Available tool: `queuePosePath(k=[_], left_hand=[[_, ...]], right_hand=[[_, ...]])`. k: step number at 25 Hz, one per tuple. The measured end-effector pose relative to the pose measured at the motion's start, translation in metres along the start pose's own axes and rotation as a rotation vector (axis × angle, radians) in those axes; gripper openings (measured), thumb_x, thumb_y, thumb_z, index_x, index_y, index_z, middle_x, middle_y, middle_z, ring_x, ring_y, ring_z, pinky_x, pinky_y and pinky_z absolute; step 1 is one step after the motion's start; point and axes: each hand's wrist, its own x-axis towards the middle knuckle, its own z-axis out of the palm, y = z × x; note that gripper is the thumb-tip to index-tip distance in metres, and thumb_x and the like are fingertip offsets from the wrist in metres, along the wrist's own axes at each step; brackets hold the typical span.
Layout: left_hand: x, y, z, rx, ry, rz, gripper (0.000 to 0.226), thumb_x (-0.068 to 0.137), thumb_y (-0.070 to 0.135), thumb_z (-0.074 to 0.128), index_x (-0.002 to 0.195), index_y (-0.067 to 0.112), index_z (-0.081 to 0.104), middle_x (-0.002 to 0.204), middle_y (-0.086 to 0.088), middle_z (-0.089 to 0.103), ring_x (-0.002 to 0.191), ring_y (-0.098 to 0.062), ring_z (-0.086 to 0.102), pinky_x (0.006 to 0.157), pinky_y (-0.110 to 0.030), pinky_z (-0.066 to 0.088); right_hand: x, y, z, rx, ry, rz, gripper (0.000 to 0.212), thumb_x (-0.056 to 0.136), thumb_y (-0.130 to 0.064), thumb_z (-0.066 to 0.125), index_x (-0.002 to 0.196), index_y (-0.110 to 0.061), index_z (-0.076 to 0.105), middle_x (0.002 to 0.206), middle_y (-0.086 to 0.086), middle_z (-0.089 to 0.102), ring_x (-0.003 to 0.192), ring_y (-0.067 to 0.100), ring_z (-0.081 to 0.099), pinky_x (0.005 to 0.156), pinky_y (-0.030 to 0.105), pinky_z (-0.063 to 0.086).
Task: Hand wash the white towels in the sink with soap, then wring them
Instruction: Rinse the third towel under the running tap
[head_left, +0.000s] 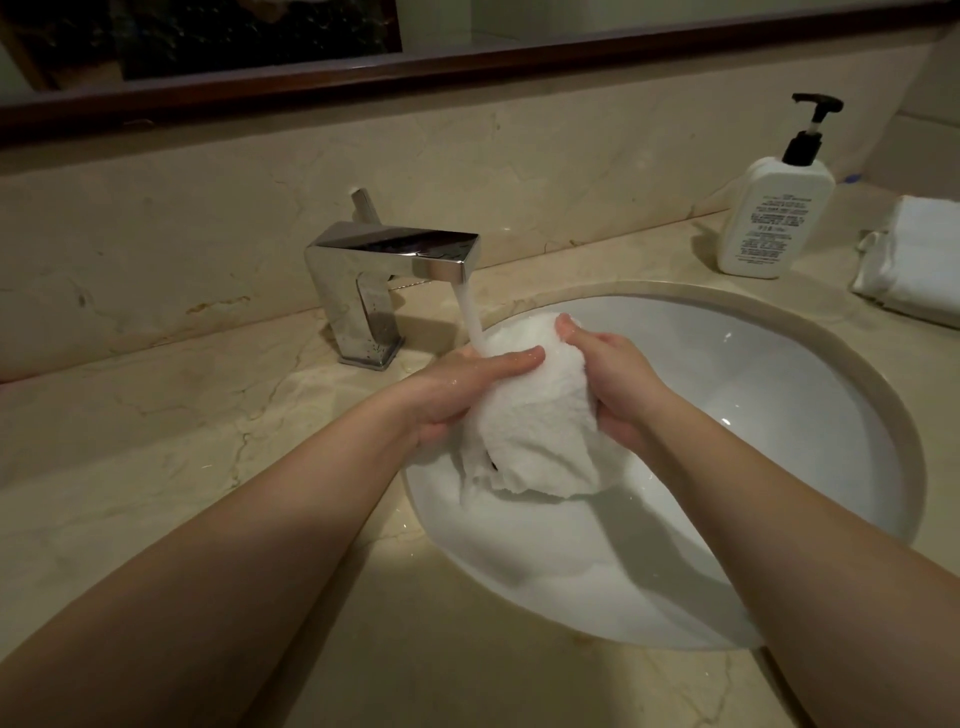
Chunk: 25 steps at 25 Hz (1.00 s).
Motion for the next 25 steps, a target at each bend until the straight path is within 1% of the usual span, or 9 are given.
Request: queuePosePath(k=[2, 5, 7, 10, 13, 16, 18, 20, 25], left_hand=[[0.001, 0.001, 0.003, -0.037, 0.076, 0.043, 0.043, 0.094, 0.031, 0.071, 0.128, 0.006, 0.065, 0.113, -0.014, 0.076, 0.104, -0.03, 0.074, 0.09, -0.039, 0.059], [0.005, 0.001, 0.003, -0.167, 0.214, 0.105, 0.043, 0.098, 0.033, 0.066, 0.127, 0.001, 0.065, 0.114, -0.019, 0.074, 0.104, -0.033, 0.073, 0.09, -0.042, 0.06], [0.009, 0.002, 0.0, -0.255, 0.285, 0.124, 0.044, 0.099, 0.04, 0.064, 0.124, 0.004, 0.066, 0.116, -0.022, 0.072, 0.102, -0.034, 0.073, 0.088, -0.044, 0.061], [0.008, 0.001, 0.001, -0.148, 0.295, 0.05, 0.059, 0.099, 0.062, 0.05, 0.125, 0.012, 0.066, 0.111, -0.017, 0.075, 0.099, -0.031, 0.075, 0.076, -0.038, 0.06], [0.008, -0.003, 0.004, 0.063, 0.238, -0.079, 0.083, 0.087, 0.086, 0.033, 0.136, 0.024, 0.058, 0.111, -0.007, 0.076, 0.101, -0.026, 0.074, 0.084, -0.037, 0.059], [0.005, -0.001, 0.009, 0.373, 0.407, -0.111, 0.104, 0.073, 0.096, 0.027, 0.13, 0.017, 0.064, 0.115, -0.008, 0.072, 0.103, -0.028, 0.07, 0.093, -0.04, 0.055], [0.003, -0.001, 0.012, 0.641, 0.593, 0.093, 0.078, 0.093, 0.078, 0.033, 0.09, 0.01, 0.071, 0.086, -0.007, 0.07, 0.08, -0.019, 0.066, 0.072, -0.029, 0.049], [-0.002, 0.001, 0.012, 0.684, 0.691, 0.339, 0.063, 0.098, 0.063, 0.047, 0.06, 0.013, 0.054, 0.057, 0.001, 0.054, 0.051, -0.009, 0.049, 0.052, -0.025, 0.035], [-0.002, -0.002, 0.008, 0.502, 0.271, 0.393, 0.016, 0.092, 0.038, 0.073, 0.083, 0.026, 0.068, 0.078, 0.008, 0.074, 0.07, -0.003, 0.071, 0.062, -0.021, 0.052]], right_hand=[[0.001, 0.0, -0.001, -0.083, -0.014, 0.016, 0.056, 0.096, -0.056, 0.057, 0.111, -0.004, 0.071, 0.105, 0.014, 0.076, 0.096, 0.029, 0.074, 0.09, 0.041, 0.058], [-0.003, -0.002, -0.006, -0.36, -0.155, 0.124, 0.089, 0.064, -0.094, 0.054, 0.113, -0.022, 0.074, 0.109, -0.002, 0.077, 0.102, 0.02, 0.073, 0.097, 0.037, 0.053], [-0.009, -0.002, -0.004, -0.447, -0.234, 0.109, 0.078, 0.068, -0.085, 0.059, 0.107, -0.019, 0.074, 0.101, -0.002, 0.078, 0.095, 0.019, 0.074, 0.087, 0.033, 0.056], [-0.013, -0.001, 0.002, -0.377, -0.104, -0.081, 0.042, 0.087, -0.051, 0.069, 0.092, -0.009, 0.072, 0.084, 0.002, 0.078, 0.077, 0.018, 0.075, 0.065, 0.027, 0.058], [-0.012, 0.002, 0.005, -0.319, -0.001, -0.169, 0.037, 0.091, -0.042, 0.07, 0.086, -0.006, 0.072, 0.077, 0.005, 0.076, 0.068, 0.016, 0.072, 0.06, 0.027, 0.055], [-0.01, 0.0, 0.003, -0.269, 0.051, -0.179, 0.036, 0.092, -0.04, 0.069, 0.075, -0.009, 0.068, 0.066, 0.001, 0.071, 0.06, 0.014, 0.068, 0.054, 0.023, 0.052], [-0.011, -0.002, 0.004, -0.246, 0.073, -0.173, 0.037, 0.093, -0.043, 0.068, 0.075, -0.01, 0.067, 0.065, 0.0, 0.07, 0.061, 0.015, 0.069, 0.056, 0.025, 0.053], [-0.011, -0.003, 0.005, -0.226, 0.105, -0.163, 0.043, 0.093, -0.047, 0.066, 0.079, -0.007, 0.069, 0.072, 0.007, 0.073, 0.068, 0.021, 0.071, 0.064, 0.033, 0.057], [-0.006, -0.001, 0.002, -0.2, 0.117, -0.148, 0.059, 0.095, -0.055, 0.059, 0.099, 0.003, 0.07, 0.096, 0.018, 0.075, 0.089, 0.033, 0.074, 0.085, 0.048, 0.059]])
